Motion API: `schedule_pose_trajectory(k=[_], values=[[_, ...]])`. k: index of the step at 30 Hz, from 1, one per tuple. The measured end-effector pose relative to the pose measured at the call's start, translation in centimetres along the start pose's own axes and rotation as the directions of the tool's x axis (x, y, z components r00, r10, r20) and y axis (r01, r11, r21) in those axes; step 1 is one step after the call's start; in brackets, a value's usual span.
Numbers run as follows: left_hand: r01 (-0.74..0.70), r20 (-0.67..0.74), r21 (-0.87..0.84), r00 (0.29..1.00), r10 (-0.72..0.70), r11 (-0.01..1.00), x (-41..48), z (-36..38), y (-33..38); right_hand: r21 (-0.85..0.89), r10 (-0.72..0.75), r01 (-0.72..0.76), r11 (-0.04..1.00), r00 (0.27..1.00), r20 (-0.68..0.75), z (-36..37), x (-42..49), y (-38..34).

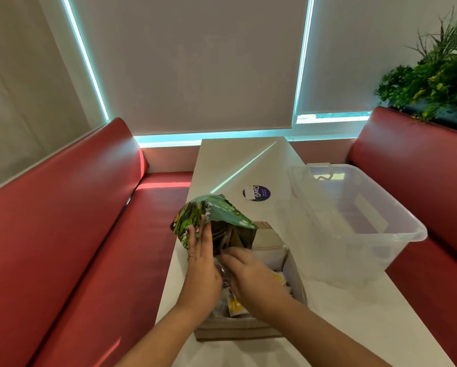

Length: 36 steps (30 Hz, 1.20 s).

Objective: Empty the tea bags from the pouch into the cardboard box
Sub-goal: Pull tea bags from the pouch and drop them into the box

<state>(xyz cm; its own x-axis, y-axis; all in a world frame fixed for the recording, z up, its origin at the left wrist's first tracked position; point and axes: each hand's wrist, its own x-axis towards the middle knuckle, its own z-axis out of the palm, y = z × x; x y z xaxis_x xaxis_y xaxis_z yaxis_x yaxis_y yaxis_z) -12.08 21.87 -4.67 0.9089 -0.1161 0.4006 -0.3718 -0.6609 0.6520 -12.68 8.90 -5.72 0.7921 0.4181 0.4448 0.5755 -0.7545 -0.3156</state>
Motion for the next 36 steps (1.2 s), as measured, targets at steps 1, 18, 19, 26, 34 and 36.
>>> schedule_pose_trajectory(k=[1,18,19,26,34,36], values=[[0.009,-0.001,-0.006,1.000,-0.009,1.000,0.0,0.1,0.4,-0.077,-0.045,0.051,0.996,0.996,0.074,0.5,1.0,0.0],[0.045,0.007,-0.022,0.999,-0.044,0.999,0.1,0.4,2.5,-0.220,0.319,-0.247,0.944,0.854,0.410,0.5,7.8,0.8],[0.050,0.009,-0.024,0.999,-0.050,0.998,0.2,0.4,2.4,-0.258,0.322,-0.228,0.939,0.849,0.420,0.3,7.7,0.6],[0.063,0.025,-0.053,0.998,-0.062,0.997,0.6,0.2,0.9,-0.264,0.041,0.000,0.965,0.988,0.148,-1.9,4.1,1.0],[0.056,-0.004,0.000,0.998,-0.056,0.998,2.0,-0.2,-0.8,-0.007,-0.036,0.035,0.999,0.990,-0.138,-4.2,-2.2,2.2],[0.073,-0.018,0.006,0.997,-0.073,0.997,2.4,-0.5,-1.4,0.072,0.009,0.005,0.997,0.982,-0.190,-4.5,-3.6,2.7]])
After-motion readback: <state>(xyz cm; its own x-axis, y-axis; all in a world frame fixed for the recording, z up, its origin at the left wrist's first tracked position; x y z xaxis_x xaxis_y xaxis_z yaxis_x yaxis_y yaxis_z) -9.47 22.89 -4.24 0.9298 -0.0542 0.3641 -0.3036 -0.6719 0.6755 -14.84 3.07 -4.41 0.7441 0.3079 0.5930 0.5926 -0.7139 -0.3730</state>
